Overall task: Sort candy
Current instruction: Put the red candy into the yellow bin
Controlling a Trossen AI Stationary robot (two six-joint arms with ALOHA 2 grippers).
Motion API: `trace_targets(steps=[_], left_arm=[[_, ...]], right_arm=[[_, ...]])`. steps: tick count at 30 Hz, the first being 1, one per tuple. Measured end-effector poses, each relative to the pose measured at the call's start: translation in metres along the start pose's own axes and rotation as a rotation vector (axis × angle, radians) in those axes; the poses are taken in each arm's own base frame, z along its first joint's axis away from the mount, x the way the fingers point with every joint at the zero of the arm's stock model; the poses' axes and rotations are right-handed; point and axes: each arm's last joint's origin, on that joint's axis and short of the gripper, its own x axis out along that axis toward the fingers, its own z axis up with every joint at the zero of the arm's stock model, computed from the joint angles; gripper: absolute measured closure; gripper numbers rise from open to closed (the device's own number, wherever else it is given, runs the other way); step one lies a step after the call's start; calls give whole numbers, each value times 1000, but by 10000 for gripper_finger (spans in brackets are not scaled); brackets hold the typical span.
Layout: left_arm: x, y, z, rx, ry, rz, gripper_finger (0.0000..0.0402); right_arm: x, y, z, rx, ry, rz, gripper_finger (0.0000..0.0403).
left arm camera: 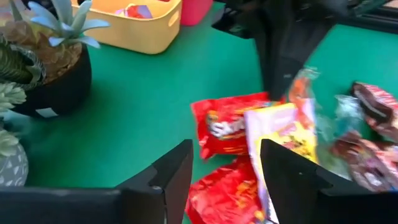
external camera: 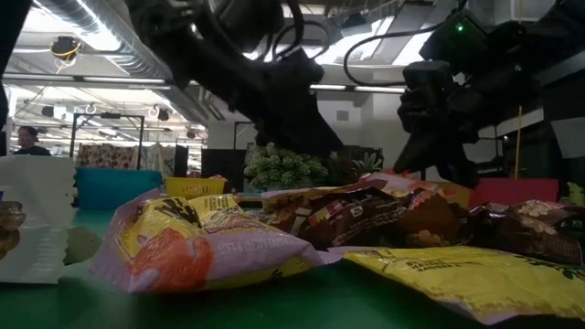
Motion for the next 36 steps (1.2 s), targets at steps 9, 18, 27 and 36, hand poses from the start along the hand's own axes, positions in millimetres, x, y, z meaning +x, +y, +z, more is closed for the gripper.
trace_targets(steps=[9,18,27,36], left_arm=[[20,12,-9,-29,-49,22,222],[39,17,-21,-49,-94,-71,223],[45,18,-25,-56,-129,-74,223],[45,18,-25,-57,-131,-76,223]], right_arm=[[0,0,0,-3,-3,4,403],[0,0,0,-3,-3,5,403],[0,0,0,-14,-3,4,403],[0,0,0,-61,-4,5,403]])
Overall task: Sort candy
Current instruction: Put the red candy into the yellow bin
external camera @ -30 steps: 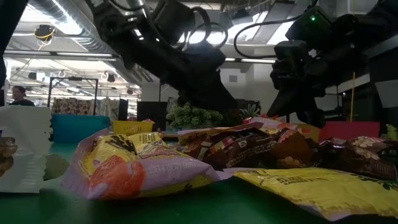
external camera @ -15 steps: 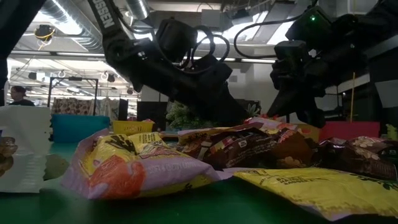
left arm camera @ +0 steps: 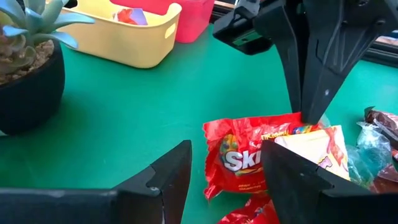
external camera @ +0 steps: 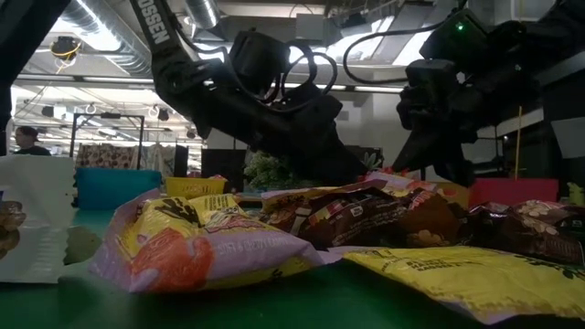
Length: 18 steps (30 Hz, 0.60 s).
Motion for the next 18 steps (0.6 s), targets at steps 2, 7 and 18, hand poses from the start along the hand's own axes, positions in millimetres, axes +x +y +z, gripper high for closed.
trace_targets(steps=[2,7,18], left_arm=[[0,0,0,0,3,-13,223],[0,-1,0,0,5,-28,223],[-1,-8,-1,78,29,-195,223]], right_arm=[[0,0,0,-21,0,0,403],[0,3,1,-81,13,54,403],[0,8,1,-125,51,139,403]])
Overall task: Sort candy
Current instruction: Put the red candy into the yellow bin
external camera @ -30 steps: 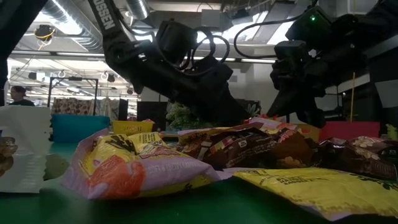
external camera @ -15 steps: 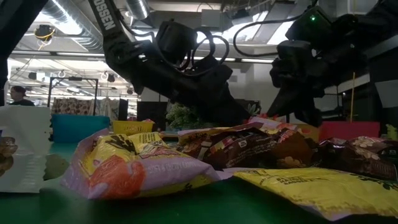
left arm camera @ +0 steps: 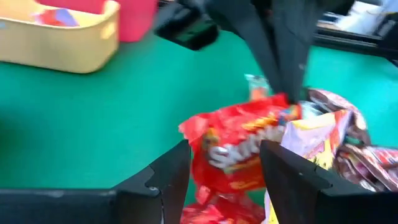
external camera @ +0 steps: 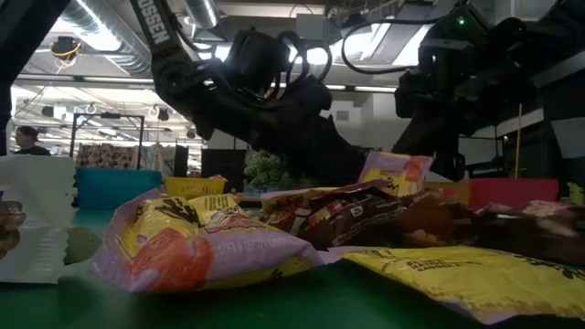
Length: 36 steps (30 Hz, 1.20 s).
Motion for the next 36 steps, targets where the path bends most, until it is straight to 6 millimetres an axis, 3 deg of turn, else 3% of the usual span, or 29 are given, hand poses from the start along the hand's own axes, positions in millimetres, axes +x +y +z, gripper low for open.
trace_targets(steps=[19,30,36], left_arm=[[0,-10,6,15,-59,-122,223],[0,-5,7,7,-80,29,223],[0,-6,7,7,-74,-9,223]], right_arm=[[0,3,-1,-19,64,83,403],[0,2,-2,-22,68,78,403],[0,3,-1,-48,64,81,403]])
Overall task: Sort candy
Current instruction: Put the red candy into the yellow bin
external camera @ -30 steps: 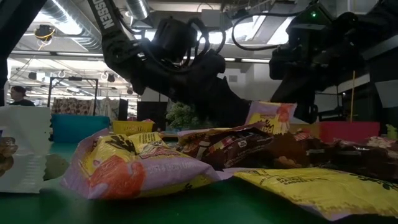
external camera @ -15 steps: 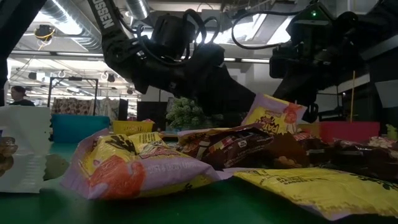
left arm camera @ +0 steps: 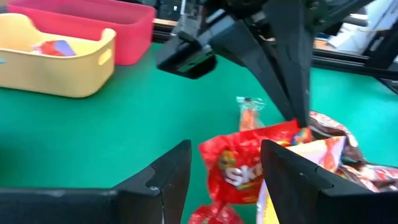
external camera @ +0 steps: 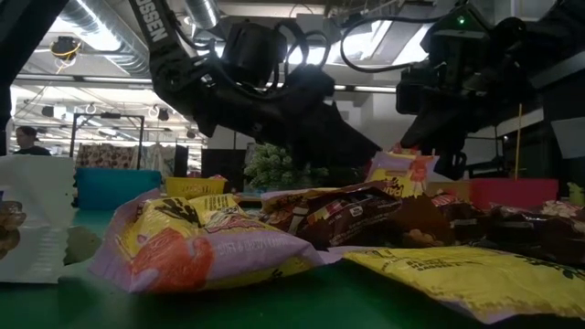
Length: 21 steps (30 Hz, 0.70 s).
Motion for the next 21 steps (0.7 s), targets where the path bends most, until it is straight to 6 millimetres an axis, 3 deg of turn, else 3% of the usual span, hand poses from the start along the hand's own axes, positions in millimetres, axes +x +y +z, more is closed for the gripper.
trace_targets(steps=[9,21], left_arm=[[0,2,1,-1,-14,25,223],[3,-1,26,11,-190,-30,223]], right_arm=[[0,2,1,-37,0,34,403],[0,2,2,-39,-2,37,403]])
